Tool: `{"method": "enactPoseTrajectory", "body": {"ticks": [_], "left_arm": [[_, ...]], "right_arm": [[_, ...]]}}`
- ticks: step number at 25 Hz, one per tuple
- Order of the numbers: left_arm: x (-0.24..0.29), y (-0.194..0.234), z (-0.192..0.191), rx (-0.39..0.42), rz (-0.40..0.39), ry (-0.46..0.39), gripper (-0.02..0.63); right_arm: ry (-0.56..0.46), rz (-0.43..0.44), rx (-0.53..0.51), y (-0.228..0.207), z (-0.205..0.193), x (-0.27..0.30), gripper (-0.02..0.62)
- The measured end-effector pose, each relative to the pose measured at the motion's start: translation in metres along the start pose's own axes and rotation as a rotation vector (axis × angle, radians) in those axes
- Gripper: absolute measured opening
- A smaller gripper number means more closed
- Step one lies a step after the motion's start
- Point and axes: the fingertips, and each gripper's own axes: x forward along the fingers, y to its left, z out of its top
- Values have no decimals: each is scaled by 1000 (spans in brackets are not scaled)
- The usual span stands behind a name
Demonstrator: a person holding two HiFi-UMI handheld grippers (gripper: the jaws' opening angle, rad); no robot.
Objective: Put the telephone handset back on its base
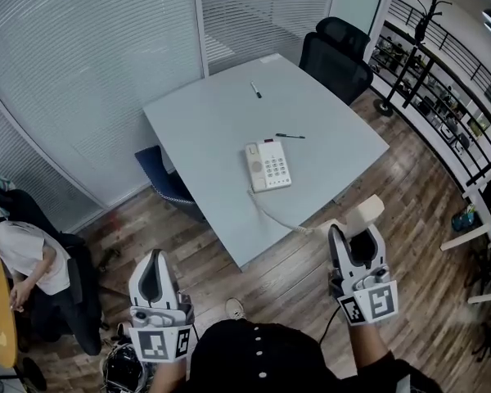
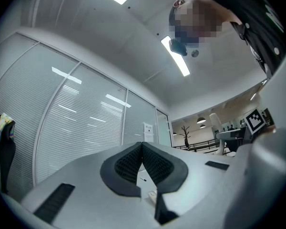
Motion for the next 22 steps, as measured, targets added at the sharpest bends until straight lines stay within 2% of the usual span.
{"method": "enactPoseTrajectory", "body": {"ticks": [11, 22], "left_arm": [[19, 28, -2, -4, -46, -12, 14], [31, 39, -25, -23, -71, 33, 14]], "right_arm": [[-14, -44, -8, 14, -1, 24, 233], [19, -62, 2, 21, -18, 34, 233]]}}
